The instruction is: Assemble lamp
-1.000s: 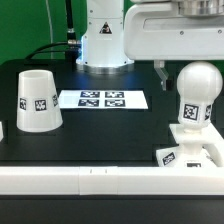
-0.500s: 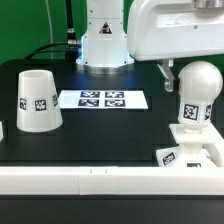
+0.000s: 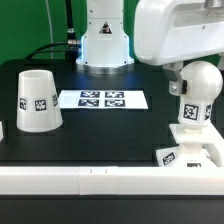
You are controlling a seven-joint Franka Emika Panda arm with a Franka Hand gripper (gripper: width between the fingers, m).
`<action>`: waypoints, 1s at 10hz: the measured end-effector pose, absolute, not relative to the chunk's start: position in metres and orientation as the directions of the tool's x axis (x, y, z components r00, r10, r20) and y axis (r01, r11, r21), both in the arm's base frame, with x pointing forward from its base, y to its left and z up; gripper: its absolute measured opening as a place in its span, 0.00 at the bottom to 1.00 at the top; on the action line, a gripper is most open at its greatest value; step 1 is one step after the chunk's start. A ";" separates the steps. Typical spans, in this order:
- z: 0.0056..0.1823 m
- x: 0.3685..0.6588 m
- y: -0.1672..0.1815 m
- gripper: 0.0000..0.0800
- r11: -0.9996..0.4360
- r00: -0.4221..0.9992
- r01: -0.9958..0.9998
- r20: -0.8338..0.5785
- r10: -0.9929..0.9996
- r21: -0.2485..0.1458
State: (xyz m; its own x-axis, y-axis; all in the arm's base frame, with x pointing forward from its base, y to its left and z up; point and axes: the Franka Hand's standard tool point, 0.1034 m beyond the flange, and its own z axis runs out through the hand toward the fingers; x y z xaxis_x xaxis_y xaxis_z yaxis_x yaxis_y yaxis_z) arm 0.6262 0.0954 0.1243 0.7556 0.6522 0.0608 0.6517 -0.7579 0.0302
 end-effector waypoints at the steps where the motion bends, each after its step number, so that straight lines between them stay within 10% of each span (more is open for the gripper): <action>1: 0.125 0.627 0.096 0.87 -0.677 0.675 0.734 0.055 0.736 0.048; 10: 0.126 0.631 0.091 0.87 -0.005 0.009 0.995 -0.038 0.999 0.099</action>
Offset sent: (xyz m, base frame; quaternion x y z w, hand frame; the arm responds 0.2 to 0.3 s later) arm 0.0043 0.0069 0.0022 0.0118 0.0042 -0.2667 0.9637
